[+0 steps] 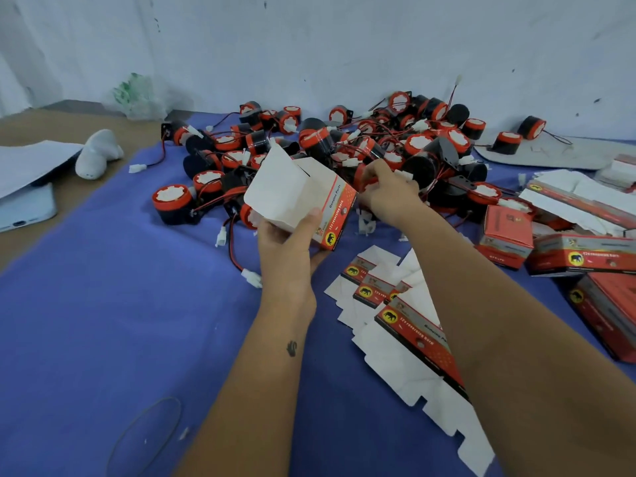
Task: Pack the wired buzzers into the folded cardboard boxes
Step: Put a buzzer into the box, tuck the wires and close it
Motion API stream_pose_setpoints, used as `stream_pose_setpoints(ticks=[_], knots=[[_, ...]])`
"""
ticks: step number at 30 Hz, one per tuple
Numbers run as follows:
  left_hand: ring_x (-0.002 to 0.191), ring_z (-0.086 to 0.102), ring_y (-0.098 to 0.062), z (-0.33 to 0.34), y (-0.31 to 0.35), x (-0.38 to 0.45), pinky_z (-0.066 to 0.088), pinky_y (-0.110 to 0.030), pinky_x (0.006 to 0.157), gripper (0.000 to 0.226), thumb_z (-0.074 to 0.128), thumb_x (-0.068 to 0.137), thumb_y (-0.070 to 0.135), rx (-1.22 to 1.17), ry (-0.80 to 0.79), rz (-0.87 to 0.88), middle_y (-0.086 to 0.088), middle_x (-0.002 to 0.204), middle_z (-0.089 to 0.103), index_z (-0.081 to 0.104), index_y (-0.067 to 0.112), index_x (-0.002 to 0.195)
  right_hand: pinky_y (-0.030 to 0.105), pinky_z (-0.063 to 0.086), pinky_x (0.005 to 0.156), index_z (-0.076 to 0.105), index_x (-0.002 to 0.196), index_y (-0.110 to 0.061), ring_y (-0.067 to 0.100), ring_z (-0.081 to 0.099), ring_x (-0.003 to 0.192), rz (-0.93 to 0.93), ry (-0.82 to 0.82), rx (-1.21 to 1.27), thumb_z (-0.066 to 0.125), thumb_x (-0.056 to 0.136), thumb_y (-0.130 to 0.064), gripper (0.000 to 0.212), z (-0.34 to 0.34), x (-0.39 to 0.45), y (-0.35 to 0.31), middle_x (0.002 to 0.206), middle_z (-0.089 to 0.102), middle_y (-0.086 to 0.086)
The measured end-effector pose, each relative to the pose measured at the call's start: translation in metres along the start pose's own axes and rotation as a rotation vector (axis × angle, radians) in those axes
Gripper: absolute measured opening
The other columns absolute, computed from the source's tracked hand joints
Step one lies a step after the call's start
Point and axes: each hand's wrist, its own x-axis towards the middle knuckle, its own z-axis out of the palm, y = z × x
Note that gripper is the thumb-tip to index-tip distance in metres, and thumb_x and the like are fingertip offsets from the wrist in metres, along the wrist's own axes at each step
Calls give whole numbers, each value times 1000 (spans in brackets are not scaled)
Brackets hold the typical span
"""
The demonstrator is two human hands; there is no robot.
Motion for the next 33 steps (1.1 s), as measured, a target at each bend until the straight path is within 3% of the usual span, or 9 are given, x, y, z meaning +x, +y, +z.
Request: stream_pose_setpoints(ticks=[2, 5, 7, 10, 16, 18, 22, 27, 33], knots=[[100, 68, -11, 0, 0, 1, 60, -31, 66, 46, 68, 90, 10, 5, -3, 3, 2, 121, 65, 47, 17, 131, 45, 36, 88, 35, 115, -35, 38, 37, 112, -23, -71, -42, 43, 94, -17, 28, -4, -2, 1, 93, 51, 9], [108, 65, -15, 0, -2, 0, 62, -38, 71, 55, 70, 88, 10, 47, -31, 32, 2, 125, 61, 42, 18, 134, 46, 36, 86, 33, 130, -31, 37, 39, 108, -56, -24, -235, 45, 95, -21, 38, -5, -18, 2, 113, 47, 16], [114, 63, -19, -1, -2, 0, 62, -41, 75, 55, 73, 86, 8, 79, -51, 61, 1, 126, 60, 42, 19, 131, 45, 40, 83, 40, 128, -22, 39, 48, 104, -104, 158, -311, 52, 94, -24, 37, -6, -37, 4, 112, 51, 18], [112, 61, -21, -4, -4, 0, 59, -38, 80, 52, 78, 81, 11, 209, -93, 146, -1, 120, 60, 45, 17, 122, 46, 45, 83, 51, 118, -16, 34, 51, 103, -134, 491, -52, 63, 90, -21, 31, -10, -74, 6, 111, 57, 12], [101, 53, 8, -2, -3, -11, 44, -6, 77, 56, 85, 73, 12, 616, -273, 460, 15, 112, 56, 48, 31, 111, 33, 37, 103, 54, 125, -2, 31, 49, 119, -306, 1007, 332, 62, 92, -15, 36, -5, -152, -4, 129, 55, 17], [101, 54, 4, 0, -3, -18, 46, -8, 79, 58, 85, 73, 9, 674, -349, 463, 12, 112, 57, 48, 34, 109, 27, 31, 104, 54, 126, -1, 28, 46, 122, -405, 972, 250, 59, 92, -15, 37, -2, -167, -5, 132, 54, 19], [101, 61, 5, -4, 2, -30, 52, -13, 78, 57, 83, 75, 8, 631, -549, 308, 23, 108, 65, 52, 38, 113, 39, 34, 101, 58, 125, -8, 26, 50, 115, -541, 735, 63, 53, 94, -27, 37, 4, -179, -2, 129, 58, 11], [104, 65, -11, -7, 4, -30, 56, -23, 77, 60, 77, 75, -5, 707, -716, 166, 5, 117, 66, 56, 30, 120, 42, 25, 100, 65, 118, -15, 18, 51, 106, -430, 646, -79, 46, 93, -34, 36, 0, -174, 3, 122, 58, 5], [99, 66, 0, -7, 2, -25, 53, -15, 73, 62, 81, 74, 2, 698, -749, 111, 11, 115, 66, 54, 37, 118, 44, 17, 106, 62, 111, -19, 19, 58, 100, -421, 609, -165, 54, 92, -28, 23, -2, -167, 10, 99, 67, -3]])
